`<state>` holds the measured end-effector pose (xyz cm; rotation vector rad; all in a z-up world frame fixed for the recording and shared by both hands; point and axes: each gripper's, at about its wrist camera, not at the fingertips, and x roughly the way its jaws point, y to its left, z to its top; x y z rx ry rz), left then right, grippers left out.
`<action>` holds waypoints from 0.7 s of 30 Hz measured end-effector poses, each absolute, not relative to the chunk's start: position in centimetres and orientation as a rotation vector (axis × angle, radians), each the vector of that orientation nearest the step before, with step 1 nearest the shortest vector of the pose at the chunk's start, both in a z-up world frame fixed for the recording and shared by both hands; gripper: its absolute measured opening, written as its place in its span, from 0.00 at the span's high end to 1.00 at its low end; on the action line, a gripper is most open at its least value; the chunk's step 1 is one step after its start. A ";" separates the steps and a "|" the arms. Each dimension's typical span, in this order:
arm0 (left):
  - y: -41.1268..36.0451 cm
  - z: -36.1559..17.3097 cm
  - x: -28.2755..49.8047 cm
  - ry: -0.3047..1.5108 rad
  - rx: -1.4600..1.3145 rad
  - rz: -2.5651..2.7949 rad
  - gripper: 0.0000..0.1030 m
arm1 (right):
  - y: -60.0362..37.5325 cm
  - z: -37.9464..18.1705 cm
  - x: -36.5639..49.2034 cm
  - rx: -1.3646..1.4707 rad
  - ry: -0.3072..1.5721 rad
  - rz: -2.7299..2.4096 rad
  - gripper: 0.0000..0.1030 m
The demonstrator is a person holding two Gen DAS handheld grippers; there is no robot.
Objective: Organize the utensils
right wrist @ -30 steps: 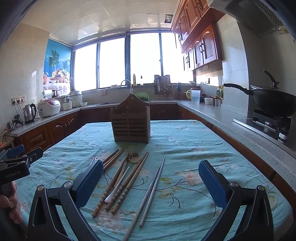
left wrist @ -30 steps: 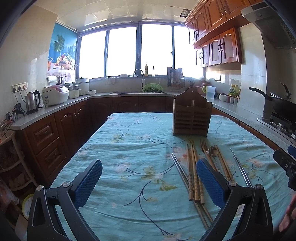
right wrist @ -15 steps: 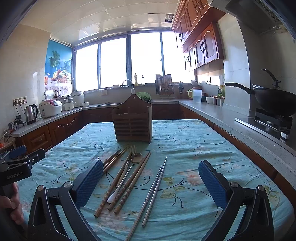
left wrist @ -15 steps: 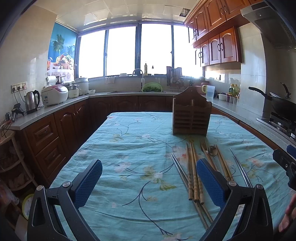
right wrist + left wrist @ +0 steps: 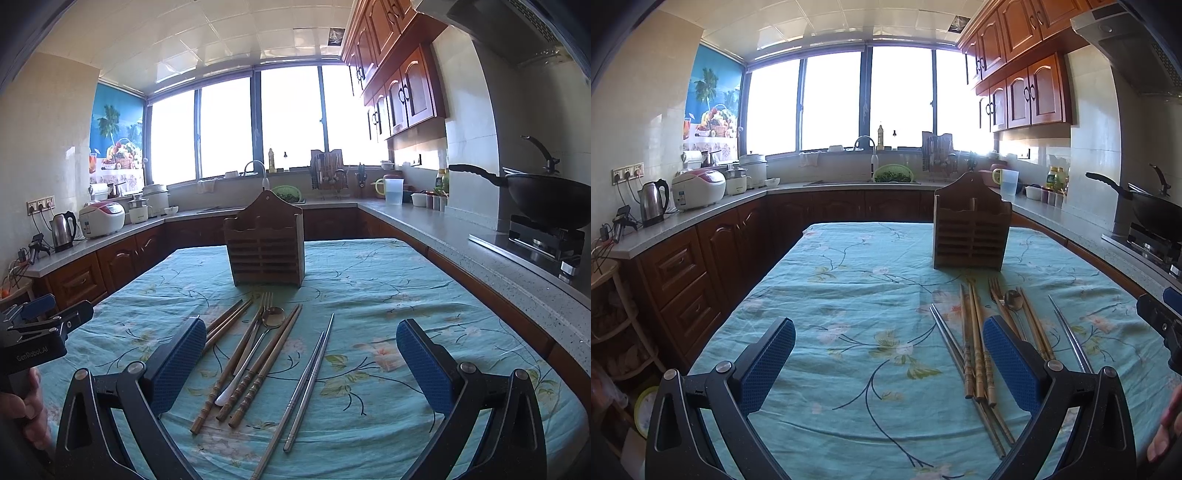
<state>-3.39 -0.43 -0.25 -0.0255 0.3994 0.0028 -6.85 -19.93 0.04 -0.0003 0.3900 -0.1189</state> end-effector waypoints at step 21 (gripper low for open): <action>0.8 0.3 0.5 0.543 -0.087 -0.044 0.02 | -20.8 0.1 -4.8 0.042 0.470 -0.114 0.00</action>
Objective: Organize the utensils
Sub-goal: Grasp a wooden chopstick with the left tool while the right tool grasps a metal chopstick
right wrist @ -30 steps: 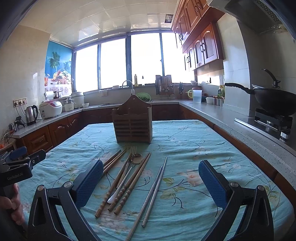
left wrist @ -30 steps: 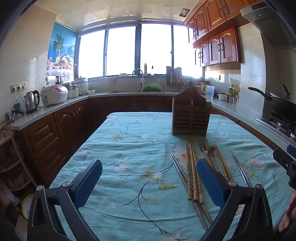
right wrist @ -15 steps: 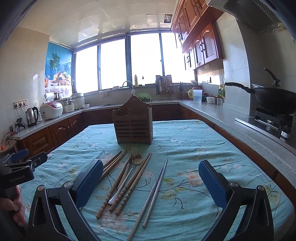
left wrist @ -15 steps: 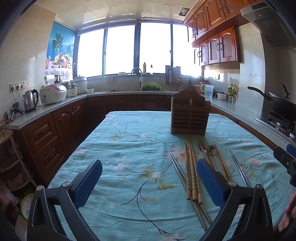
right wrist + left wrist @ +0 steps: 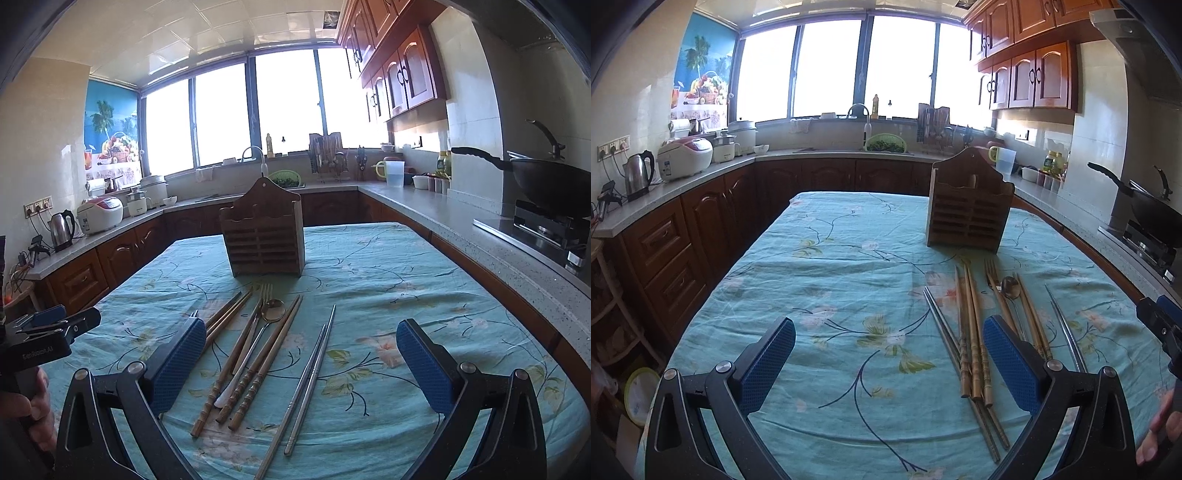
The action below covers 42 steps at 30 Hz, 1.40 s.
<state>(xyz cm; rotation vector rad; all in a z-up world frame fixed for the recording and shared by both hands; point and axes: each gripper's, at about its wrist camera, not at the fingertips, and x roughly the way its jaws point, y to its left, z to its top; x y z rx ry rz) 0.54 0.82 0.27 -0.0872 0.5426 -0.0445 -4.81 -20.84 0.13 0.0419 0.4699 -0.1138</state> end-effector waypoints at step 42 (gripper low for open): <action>-8.6 -5.9 29.8 1.009 0.171 -0.307 0.84 | -27.0 -8.4 14.9 0.080 0.998 -0.214 0.91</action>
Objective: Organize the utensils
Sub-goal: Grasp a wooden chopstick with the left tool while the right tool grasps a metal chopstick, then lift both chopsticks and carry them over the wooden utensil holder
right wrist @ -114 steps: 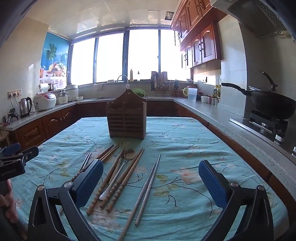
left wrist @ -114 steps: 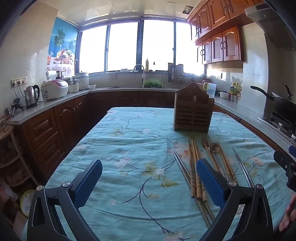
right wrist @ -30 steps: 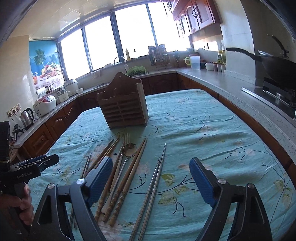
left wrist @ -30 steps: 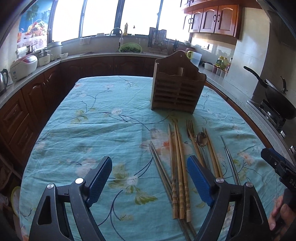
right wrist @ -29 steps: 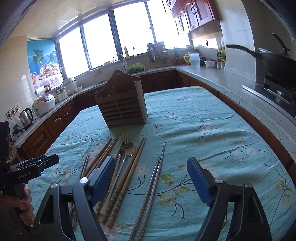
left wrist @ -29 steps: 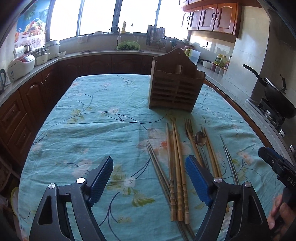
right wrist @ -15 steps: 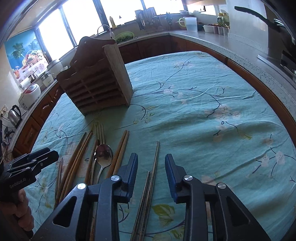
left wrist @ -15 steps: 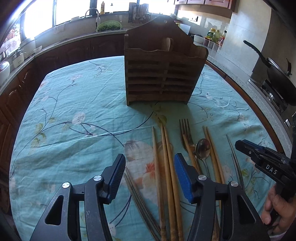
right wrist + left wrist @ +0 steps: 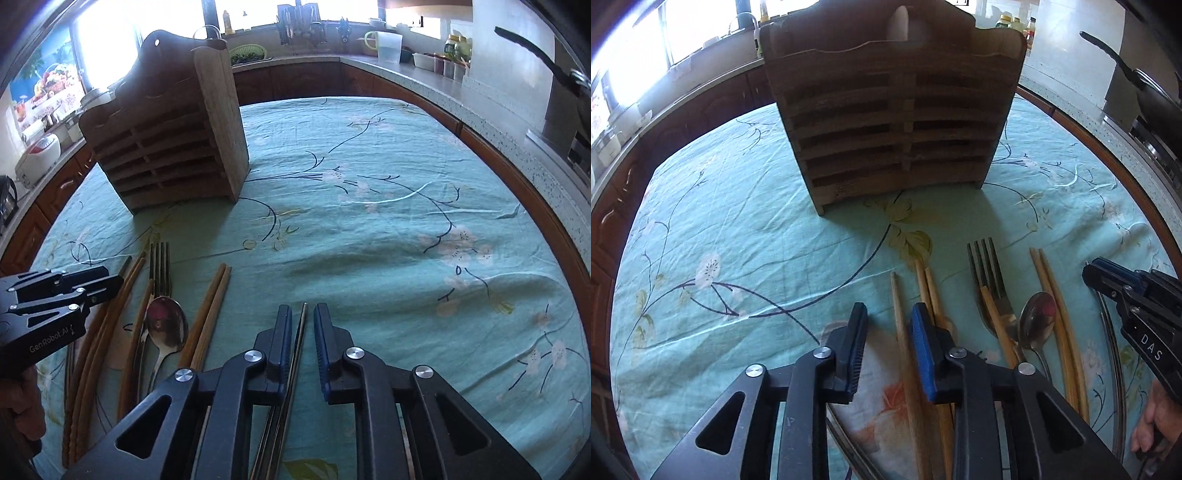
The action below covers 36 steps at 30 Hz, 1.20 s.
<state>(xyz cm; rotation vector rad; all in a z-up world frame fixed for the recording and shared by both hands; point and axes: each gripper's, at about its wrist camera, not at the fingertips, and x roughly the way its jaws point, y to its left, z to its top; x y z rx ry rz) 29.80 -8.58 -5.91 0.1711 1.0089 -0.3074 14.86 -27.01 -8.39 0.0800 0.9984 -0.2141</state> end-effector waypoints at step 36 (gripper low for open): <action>4.0 11.3 16.1 0.591 -0.175 -0.463 0.97 | -26.6 11.4 9.2 0.242 0.528 -0.007 0.97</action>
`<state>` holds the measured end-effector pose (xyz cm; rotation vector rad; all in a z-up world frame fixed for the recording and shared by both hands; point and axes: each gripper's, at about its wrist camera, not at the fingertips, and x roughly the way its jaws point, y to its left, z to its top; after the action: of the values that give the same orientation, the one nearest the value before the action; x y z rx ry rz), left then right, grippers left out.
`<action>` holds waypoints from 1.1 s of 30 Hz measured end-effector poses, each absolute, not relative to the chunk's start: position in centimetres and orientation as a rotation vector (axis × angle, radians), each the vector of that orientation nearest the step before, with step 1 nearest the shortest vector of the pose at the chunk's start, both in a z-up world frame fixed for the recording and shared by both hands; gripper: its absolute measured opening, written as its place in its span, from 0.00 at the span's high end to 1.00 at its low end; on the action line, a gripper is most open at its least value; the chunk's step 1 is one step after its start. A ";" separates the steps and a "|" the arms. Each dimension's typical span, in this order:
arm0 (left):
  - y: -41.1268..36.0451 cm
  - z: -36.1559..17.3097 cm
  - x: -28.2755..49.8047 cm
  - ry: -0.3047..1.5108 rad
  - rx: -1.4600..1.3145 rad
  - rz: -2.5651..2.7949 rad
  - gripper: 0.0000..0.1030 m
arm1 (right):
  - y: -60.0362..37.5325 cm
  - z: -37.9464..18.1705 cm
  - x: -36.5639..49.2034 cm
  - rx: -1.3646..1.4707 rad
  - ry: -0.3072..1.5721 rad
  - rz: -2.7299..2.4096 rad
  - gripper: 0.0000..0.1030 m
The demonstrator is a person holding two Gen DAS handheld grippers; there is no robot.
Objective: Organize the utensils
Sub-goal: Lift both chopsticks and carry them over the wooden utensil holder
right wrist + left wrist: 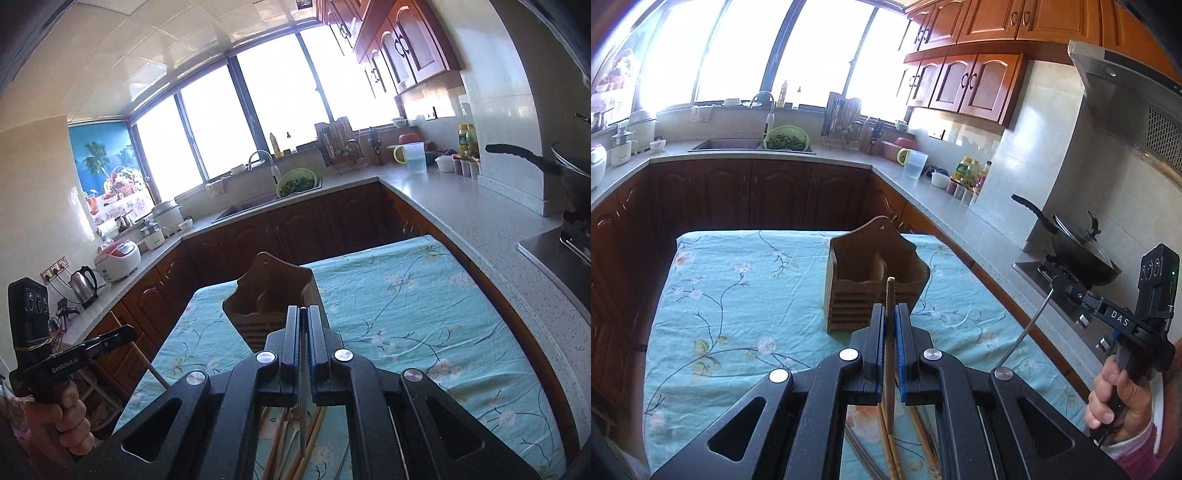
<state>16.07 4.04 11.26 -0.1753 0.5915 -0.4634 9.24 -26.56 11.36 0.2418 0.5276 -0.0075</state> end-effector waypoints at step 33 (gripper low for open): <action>4.0 12.5 28.2 0.381 -0.325 -0.337 0.97 | -27.9 16.7 22.8 0.306 0.320 -0.019 0.96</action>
<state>28.21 3.98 12.51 -0.3249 0.3807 -0.3370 22.82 -27.91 16.65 0.3065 0.3195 -0.0185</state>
